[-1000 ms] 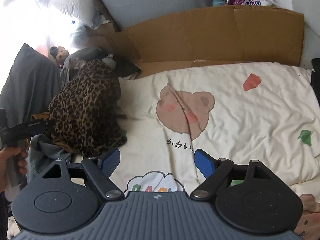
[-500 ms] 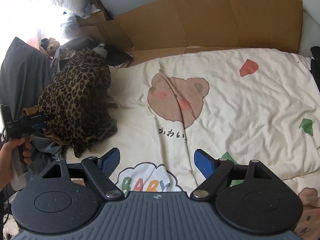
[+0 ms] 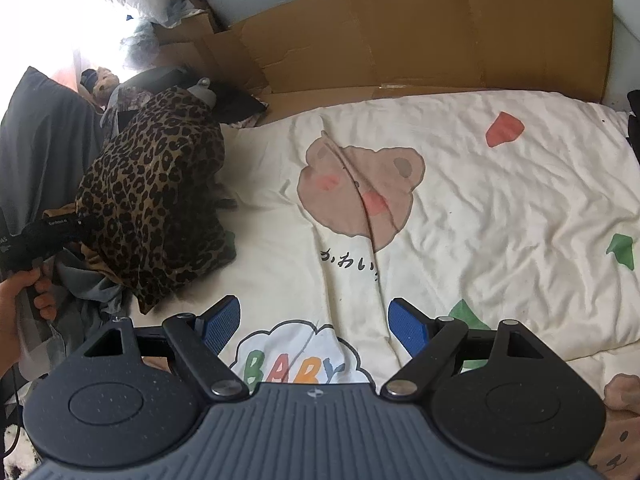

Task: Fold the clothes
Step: 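Lift the leopard garment with the left tool while the right tool grasps its other edge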

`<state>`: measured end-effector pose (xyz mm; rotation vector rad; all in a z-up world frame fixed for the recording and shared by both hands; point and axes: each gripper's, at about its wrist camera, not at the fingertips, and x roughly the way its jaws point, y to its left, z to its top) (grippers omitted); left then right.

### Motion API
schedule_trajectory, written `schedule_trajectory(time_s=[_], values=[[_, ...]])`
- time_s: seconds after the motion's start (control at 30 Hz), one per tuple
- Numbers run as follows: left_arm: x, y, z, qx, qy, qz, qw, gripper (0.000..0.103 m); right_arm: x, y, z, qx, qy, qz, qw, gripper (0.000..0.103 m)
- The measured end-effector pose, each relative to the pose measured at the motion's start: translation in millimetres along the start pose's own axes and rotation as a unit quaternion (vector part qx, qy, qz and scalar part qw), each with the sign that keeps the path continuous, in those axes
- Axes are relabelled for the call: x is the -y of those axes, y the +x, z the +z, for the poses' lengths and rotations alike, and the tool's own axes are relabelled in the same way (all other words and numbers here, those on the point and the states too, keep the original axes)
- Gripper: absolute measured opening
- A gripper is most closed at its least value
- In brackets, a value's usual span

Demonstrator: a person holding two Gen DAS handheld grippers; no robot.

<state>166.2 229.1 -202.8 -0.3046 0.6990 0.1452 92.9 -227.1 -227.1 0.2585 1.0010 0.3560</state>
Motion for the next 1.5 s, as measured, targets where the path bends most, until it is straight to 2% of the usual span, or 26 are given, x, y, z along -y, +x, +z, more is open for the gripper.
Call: schedule_trajectory(time_s=[0.17, 0.3, 0.6, 0.87, 1.1, 1.33, 1.5], values=[[21, -8, -4, -0.008, 0.021, -0.044, 0.9988, 0.001, -5, 0, 1, 0.0, -0.001, 0.007, 1.0, 0.084], [43, -11, -23, -0.033, 0.027, -0.08, 0.9959, 0.001, -13, 3, 4, -0.007, -0.01, 0.02, 1.0, 0.084], [93, -17, -68, -0.09, 0.037, -0.156, 0.9829, 0.001, -32, 9, 8, -0.011, -0.026, 0.044, 0.999, 0.084], [115, -24, -106, -0.118, 0.049, -0.181, 0.9751, 0.001, -40, 16, 8, -0.02, -0.031, 0.057, 0.998, 0.084], [123, -35, -119, -0.124, 0.067, -0.193, 0.9711, 0.0, -53, 27, 12, -0.035, -0.041, 0.071, 0.996, 0.084], [133, -46, -136, -0.136, 0.098, -0.23, 0.9587, 0.0, -63, 45, 14, -0.059, -0.034, 0.087, 0.994, 0.084], [127, -42, -138, -0.151, 0.103, -0.244, 0.9523, 0.0, -52, 69, 4, -0.086, 0.004, 0.087, 0.993, 0.084]])
